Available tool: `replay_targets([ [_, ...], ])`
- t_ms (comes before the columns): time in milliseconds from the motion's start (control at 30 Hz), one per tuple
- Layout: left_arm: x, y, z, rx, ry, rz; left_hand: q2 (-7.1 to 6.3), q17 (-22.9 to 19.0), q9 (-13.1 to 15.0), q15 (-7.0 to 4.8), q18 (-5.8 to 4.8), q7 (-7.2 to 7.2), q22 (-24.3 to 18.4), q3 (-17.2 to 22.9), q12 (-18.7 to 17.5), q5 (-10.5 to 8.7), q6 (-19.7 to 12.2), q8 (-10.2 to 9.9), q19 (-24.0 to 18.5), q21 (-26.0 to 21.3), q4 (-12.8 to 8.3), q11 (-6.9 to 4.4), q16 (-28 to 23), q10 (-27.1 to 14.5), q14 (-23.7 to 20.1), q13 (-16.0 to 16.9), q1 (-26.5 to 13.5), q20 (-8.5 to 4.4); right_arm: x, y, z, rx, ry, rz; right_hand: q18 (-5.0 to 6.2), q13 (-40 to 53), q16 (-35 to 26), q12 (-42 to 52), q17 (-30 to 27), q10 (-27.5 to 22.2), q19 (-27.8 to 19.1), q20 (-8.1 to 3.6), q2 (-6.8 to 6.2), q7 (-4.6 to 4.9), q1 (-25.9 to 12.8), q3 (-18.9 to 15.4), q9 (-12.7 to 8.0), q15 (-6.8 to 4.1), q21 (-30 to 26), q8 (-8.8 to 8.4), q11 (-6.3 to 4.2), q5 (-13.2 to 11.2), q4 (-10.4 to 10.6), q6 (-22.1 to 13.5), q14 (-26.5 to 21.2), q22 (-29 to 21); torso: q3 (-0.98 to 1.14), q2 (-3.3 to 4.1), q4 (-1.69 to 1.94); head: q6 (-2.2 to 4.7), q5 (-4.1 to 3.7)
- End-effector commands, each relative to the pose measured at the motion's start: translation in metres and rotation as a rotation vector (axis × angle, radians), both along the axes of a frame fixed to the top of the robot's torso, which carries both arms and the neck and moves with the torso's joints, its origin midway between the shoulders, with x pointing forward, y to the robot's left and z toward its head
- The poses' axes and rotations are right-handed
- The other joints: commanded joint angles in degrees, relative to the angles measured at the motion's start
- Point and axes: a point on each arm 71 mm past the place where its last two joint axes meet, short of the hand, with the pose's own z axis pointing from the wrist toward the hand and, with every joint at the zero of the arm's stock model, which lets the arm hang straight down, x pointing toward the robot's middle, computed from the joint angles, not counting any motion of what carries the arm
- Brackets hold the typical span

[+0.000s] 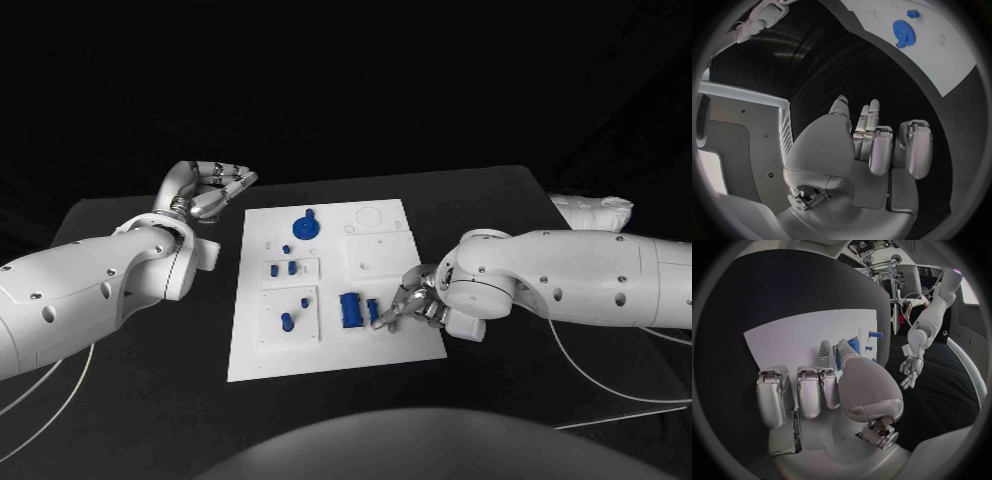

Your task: Assemble the parts on the task board

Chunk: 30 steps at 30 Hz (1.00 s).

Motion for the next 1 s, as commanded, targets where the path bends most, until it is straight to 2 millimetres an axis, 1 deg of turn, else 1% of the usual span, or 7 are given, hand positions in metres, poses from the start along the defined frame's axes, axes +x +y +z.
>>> replay_targets([
  [33,-0.001,-0.002,0.001,-0.003,-0.001,-0.016,0.26,12.29,0.08,0.16,-0.47,-0.15,14.00,-0.43,0.08,0.25,0.40,0.26,3.50,-0.19,0.04,-0.27,-0.07,0.20,4.79,0.05,0.00,0.23,0.001,-0.001,0.002,0.021,-0.040,-0.015,-0.38,15.08,0.23,0.16,15.09,6.10,6.00,-0.55,-0.31,-0.29,-0.35,-0.44,0.11,-0.45,0.26,0.22,-0.30,-0.08,0.18,0.04,6.07,15.09,0.02,0.03,-0.05,0.00,0.18],
  [167,-0.001,-0.003,0.001,-0.003,-0.001,-0.017,0.26,12.29,0.08,0.16,-0.47,-0.15,14.00,-0.43,0.08,0.25,0.40,0.26,3.50,-0.19,0.04,-0.27,-0.07,0.20,4.79,0.05,0.00,0.23,0.000,-0.004,0.005,0.037,-0.053,-0.030,-0.38,15.08,0.23,0.16,15.09,6.10,6.00,-0.56,-0.38,-0.27,-0.55,-0.62,0.19,-0.45,0.26,0.18,-0.29,-0.07,0.31,0.02,6.07,15.09,-0.03,-0.02,-0.02,0.00,0.14],
  [300,0.000,-0.003,0.001,-0.003,-0.001,-0.018,0.26,12.29,0.08,0.16,-0.47,-0.15,14.00,-0.43,0.08,0.25,0.40,0.26,3.50,-0.19,0.04,-0.27,-0.07,0.20,4.79,0.05,0.00,0.23,-0.001,-0.006,0.009,0.057,-0.062,-0.037,-0.38,15.08,0.23,0.16,15.09,6.10,6.00,-0.56,-0.52,-0.24,-0.78,-0.86,0.29,-0.44,0.26,0.14,-0.27,-0.08,0.45,-0.01,6.07,15.09,0.02,-0.03,-0.06,0.00,0.17],
  [400,0.000,-0.003,0.001,-0.003,-0.001,-0.019,0.26,12.29,0.08,0.16,-0.47,-0.15,14.00,-0.43,0.08,0.25,0.40,0.26,3.50,-0.19,0.04,-0.27,-0.07,0.20,4.79,0.05,0.00,0.23,-0.001,-0.007,0.010,0.066,-0.059,-0.035,-0.38,15.08,0.23,0.16,15.09,6.10,6.00,-0.56,-0.60,-0.23,-0.86,-0.96,0.34,-0.43,0.26,0.13,-0.27,-0.08,0.49,-0.01,6.07,15.09,0.00,-0.03,-0.09,0.00,0.06],
  [700,0.000,-0.004,0.001,-0.003,0.000,-0.020,0.38,12.28,0.09,0.16,-0.47,-0.16,13.99,-0.50,0.08,0.27,0.42,0.26,3.49,-0.20,0.04,-0.27,-0.07,0.21,4.79,0.05,0.12,0.23,-0.002,-0.011,0.010,0.067,-0.044,-0.022,-0.38,15.08,0.23,0.16,15.09,6.10,6.00,-0.56,-1.18,-0.29,-0.69,-1.36,0.58,-0.43,0.26,0.12,-0.29,-0.07,0.28,0.05,6.07,15.09,-0.01,-0.02,-0.04,0.00,-0.07],
  [767,0.000,-0.004,0.001,-0.003,0.000,-0.020,0.38,12.28,0.09,0.16,-0.47,-0.16,13.99,-0.50,0.08,0.27,0.42,0.26,3.49,-0.20,0.04,-0.27,-0.07,0.21,4.79,0.05,0.12,0.23,-0.002,-0.011,0.009,0.066,-0.040,-0.020,-0.38,15.08,0.23,0.16,15.09,6.10,6.00,-0.57,-1.27,-0.31,-0.53,-1.39,0.64,-0.43,0.26,0.12,-0.31,-0.06,0.16,0.09,6.07,15.09,0.00,-0.02,-0.05,0.00,0.01],
  [1000,0.000,-0.005,0.000,-0.004,0.000,-0.022,0.38,12.28,0.09,0.16,-0.47,-0.16,13.99,-0.50,0.08,0.27,0.42,0.26,3.49,-0.20,0.04,-0.27,-0.07,0.21,4.79,0.05,0.12,0.23,-0.002,-0.011,0.007,0.048,-0.018,-0.011,-0.38,15.08,0.23,0.16,15.09,6.10,6.00,-0.59,-1.10,-0.41,0.03,-1.24,0.81,-0.47,0.26,0.09,-0.37,-0.01,-0.13,0.18,6.07,15.09,-0.06,-0.06,0.01,0.00,-0.23],
])
